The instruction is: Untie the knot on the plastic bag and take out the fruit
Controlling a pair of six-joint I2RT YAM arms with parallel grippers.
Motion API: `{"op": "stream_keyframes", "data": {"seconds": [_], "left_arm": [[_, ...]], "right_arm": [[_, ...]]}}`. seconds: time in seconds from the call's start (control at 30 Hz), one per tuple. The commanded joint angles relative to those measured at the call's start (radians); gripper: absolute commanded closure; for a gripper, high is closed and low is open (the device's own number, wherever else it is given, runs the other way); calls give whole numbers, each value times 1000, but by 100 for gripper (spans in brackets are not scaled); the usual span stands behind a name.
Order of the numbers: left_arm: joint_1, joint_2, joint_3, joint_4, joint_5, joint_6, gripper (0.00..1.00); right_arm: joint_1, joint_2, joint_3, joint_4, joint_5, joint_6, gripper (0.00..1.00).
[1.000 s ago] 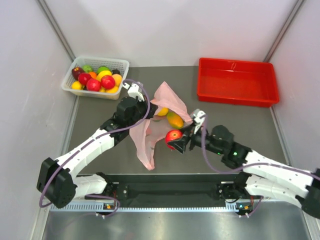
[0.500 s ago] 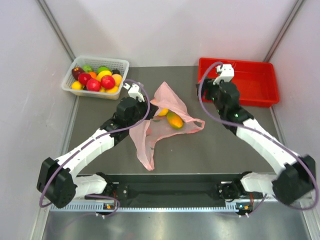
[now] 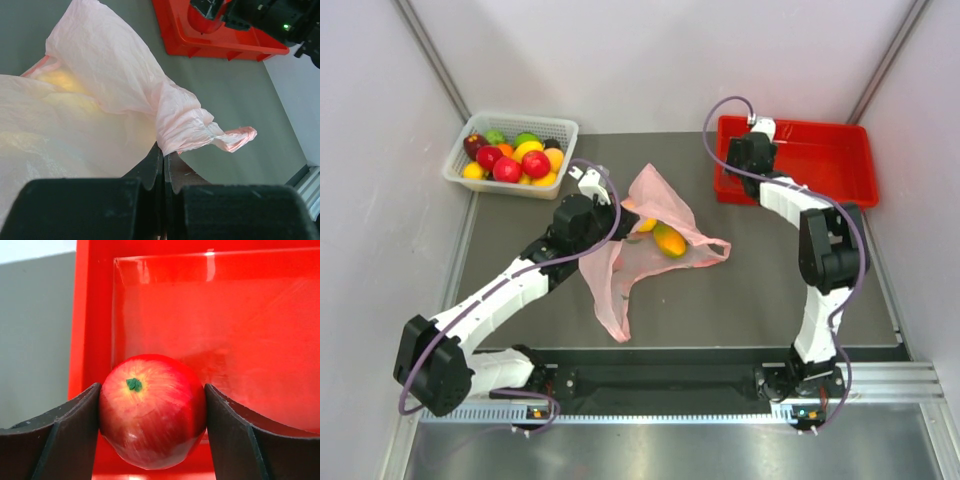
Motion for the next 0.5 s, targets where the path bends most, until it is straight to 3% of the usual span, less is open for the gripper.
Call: {"op": "stream_keyframes", "data": {"seconds": [0.0,0.13,0.2,0.23,0.33,0.4,0.47], "left_arm": [[3,-26,12,54,11,-5,100],[3,-18,12,57,10,-5,100],[3,-17,9,62,10,-7,100],[3,-17,4,63,11,-7,100],[3,-17,-2,66,11,-8,100],[3,-20,-7,68,14,-11,100],[3,-25,-10,68,14,-11,100]], "right_arm": [[-5,64,131,32,-18,-15,100],[-6,152,245,-45,-66,-29,100],[-6,176,276,-54,-92,-27,94],[-8,181,282,-66,-109,-29,74],[-11,175,288,-79,-139,-26,47],[-12,148,264,-79,-146,-26,37],[-14,121,248,-79,-153,-26,19]]}}
